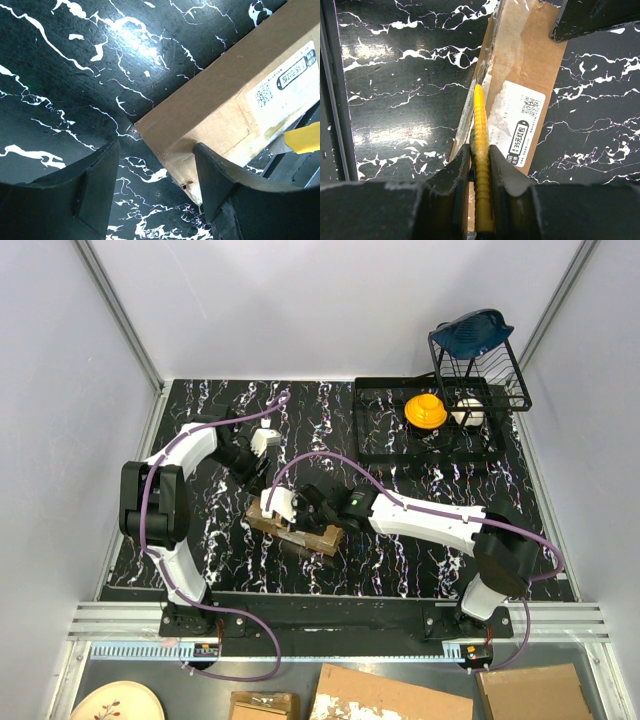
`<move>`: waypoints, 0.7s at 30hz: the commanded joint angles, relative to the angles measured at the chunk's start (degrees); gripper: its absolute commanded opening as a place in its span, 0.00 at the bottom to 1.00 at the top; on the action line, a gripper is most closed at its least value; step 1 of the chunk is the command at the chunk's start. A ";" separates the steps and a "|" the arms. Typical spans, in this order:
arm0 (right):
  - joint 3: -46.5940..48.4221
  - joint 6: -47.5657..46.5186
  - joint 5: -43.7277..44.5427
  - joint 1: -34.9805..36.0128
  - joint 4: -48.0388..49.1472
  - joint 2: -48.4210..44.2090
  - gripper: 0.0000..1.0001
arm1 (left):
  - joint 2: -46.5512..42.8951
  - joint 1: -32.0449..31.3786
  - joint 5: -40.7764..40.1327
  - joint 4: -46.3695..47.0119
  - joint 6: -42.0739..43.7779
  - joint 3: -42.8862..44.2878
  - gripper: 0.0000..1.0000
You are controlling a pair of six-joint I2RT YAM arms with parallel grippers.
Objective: Unpack the express box
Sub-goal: Cut the express box at the center of the board.
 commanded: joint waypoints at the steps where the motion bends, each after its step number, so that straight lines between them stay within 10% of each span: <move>1: 2.51 -0.29 0.30 0.64 0.37 -2.32 0.00 | 1.03 0.11 -2.17 2.31 1.59 -0.33 0.63; 21: 3.66 -1.70 1.44 0.64 0.10 -1.97 0.00 | 0.94 0.11 -2.08 2.31 1.59 -0.33 0.62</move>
